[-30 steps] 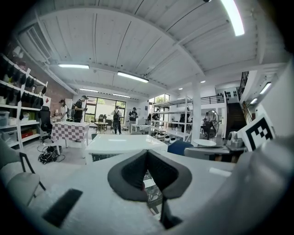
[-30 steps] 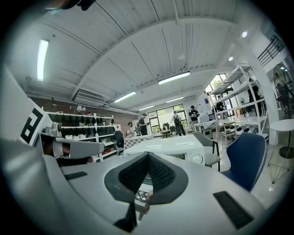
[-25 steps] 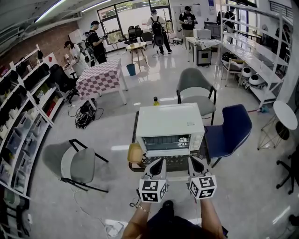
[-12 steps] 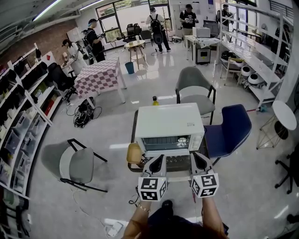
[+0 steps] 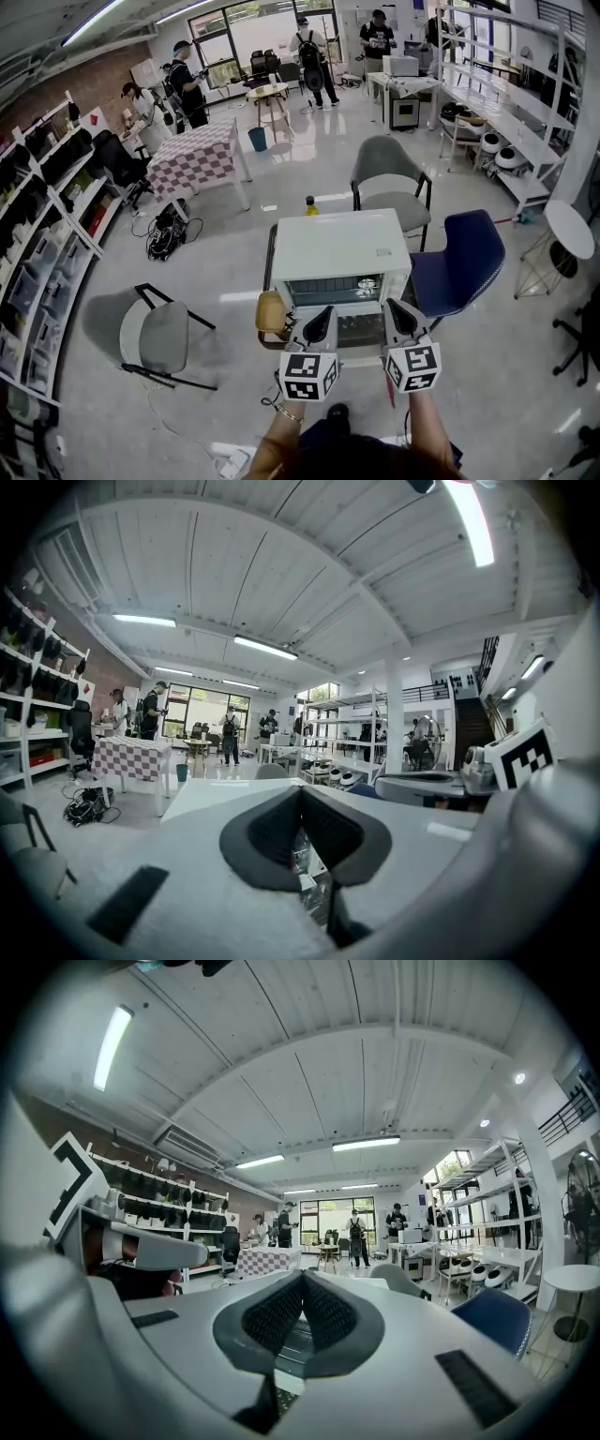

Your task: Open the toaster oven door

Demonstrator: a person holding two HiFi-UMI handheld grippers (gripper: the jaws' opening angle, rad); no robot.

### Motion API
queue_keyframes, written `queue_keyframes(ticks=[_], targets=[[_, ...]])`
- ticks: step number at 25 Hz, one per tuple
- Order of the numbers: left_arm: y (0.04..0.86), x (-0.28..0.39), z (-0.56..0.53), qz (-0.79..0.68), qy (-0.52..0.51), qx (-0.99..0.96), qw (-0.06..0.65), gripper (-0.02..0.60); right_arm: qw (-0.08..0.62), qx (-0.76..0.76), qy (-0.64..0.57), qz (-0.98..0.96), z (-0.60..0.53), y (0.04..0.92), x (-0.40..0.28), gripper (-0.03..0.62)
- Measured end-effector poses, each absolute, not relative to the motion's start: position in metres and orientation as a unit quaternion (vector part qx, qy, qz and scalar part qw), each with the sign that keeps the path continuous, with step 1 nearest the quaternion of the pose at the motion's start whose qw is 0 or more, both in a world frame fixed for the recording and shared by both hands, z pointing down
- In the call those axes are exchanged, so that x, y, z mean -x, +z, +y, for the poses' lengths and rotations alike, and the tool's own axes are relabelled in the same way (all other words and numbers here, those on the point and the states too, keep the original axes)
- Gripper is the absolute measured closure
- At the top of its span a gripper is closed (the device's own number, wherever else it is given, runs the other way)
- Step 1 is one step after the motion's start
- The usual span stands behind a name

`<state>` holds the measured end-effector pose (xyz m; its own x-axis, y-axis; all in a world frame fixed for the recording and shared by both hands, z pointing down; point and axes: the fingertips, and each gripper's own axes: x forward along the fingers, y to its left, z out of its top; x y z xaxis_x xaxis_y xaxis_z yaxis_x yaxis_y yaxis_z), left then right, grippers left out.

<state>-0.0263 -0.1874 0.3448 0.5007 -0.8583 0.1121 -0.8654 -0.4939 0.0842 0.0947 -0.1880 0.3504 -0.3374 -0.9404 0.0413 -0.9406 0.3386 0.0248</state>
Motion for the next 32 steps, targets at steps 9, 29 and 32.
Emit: queue_keyframes(ticks=[9, 29, 32], targets=[[0.342, 0.027, -0.187, -0.498, 0.024, -0.864, 0.064, 0.568, 0.024, -0.575, -0.002, -0.818, -0.193, 0.345, -0.093, 0.594], [0.356, 0.011, -0.191, -0.489, 0.03, -0.868, 0.079, 0.568, 0.028, -0.579, 0.007, -0.815, -0.197, 0.357, -0.109, 0.594], [0.355, 0.011, -0.192, -0.488, 0.03, -0.869, 0.079, 0.568, 0.026, -0.579, 0.007, -0.815, -0.198, 0.356, -0.108, 0.594]])
